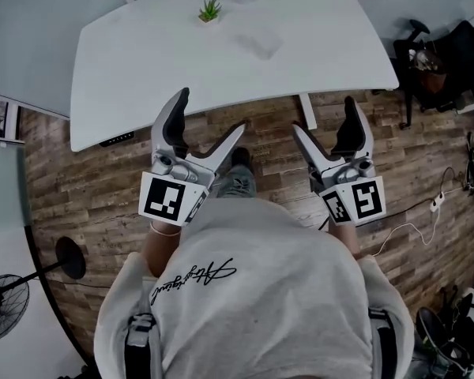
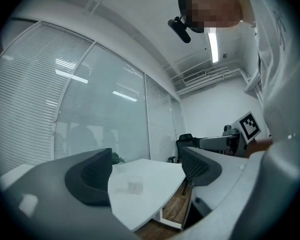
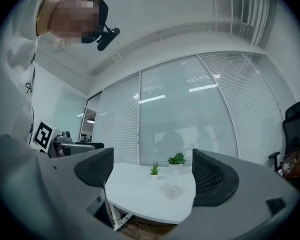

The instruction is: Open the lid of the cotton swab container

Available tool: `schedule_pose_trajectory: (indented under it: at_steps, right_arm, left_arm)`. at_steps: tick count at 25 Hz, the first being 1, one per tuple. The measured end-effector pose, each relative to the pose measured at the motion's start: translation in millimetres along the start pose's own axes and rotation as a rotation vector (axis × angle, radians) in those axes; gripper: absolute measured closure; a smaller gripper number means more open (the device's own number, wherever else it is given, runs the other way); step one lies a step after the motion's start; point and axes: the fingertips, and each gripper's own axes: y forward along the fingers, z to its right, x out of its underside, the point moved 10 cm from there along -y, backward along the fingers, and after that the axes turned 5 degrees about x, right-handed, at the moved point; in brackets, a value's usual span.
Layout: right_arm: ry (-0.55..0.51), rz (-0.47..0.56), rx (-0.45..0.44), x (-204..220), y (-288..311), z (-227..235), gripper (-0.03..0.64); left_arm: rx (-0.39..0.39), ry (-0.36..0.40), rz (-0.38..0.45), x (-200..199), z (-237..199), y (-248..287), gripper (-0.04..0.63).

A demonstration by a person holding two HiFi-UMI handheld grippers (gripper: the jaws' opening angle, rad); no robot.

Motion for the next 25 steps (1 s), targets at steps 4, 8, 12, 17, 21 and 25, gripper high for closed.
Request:
schedule_pose_trajectory:
  at_steps: [4,8,12,17,21,25]
  right_arm:
    - [0.003,0.000,0.005,2,32,13,0.143]
    - [0.008,0.002,0.014,3,63,25,0.144]
    - [0.009,0.002,0.024,5,91,35,0.147]
    - [0.004,0.002,0.043,6,119,42,0.149]
    - [0.001,0.000,0.057,8,136,48,0.150]
    - [0.001,-0.005,0.070,10,150,54,0.152]
  left_arm:
    - [0.014,0.010,0.006,-1,-25,30,0.179]
    - [0.038,0.020,-0.010,2,-48,54,0.179]
    - [0.046,0.015,-0.009,3,-73,76,0.178]
    - [0.062,0.006,-0.006,8,-99,97,0.179]
    - [0.071,0.002,0.000,12,-115,111,0.179]
    - [0.086,-0.003,0.001,15,-127,124,0.179]
